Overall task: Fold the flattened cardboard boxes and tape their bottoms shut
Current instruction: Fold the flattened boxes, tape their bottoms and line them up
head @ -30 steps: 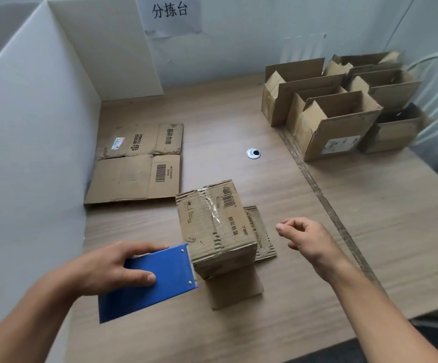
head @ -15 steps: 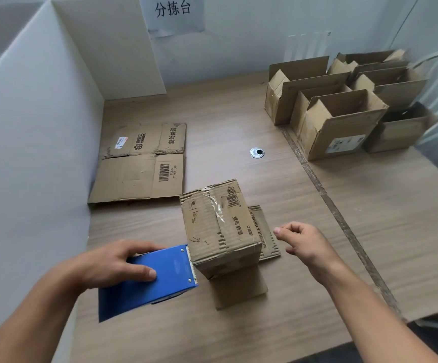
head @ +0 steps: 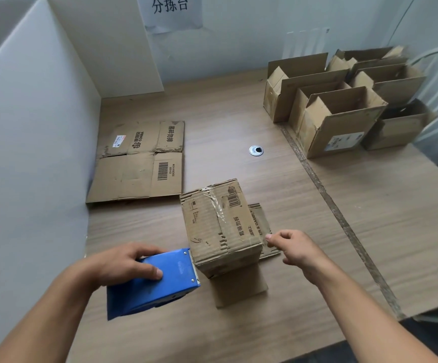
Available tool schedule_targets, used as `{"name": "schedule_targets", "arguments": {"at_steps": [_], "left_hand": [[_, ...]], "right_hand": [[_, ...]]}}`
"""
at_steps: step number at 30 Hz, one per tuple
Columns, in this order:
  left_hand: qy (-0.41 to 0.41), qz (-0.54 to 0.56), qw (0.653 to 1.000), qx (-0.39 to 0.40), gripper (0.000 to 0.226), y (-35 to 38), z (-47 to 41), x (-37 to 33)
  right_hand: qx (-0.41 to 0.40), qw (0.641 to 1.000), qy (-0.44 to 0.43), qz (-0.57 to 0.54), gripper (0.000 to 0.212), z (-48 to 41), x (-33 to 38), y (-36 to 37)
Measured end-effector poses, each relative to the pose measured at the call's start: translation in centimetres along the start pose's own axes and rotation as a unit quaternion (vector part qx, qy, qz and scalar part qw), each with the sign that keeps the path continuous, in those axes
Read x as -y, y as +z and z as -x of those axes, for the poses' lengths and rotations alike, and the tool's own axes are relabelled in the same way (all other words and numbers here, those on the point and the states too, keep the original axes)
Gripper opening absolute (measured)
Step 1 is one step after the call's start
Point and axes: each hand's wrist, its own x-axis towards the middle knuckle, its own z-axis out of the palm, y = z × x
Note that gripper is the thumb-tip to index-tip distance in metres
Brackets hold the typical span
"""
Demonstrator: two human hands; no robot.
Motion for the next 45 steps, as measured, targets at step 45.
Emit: {"name": "schedule_targets", "arguments": {"at_steps": [45], "left_hand": [[-0.011,-0.097,0.995,-0.008,0.035,-0.2,-1.7,-1.9]], "right_hand": [[-0.029,0.975,-0.202,-0.084,0.024,1.4,-3.9,2.0]]}}
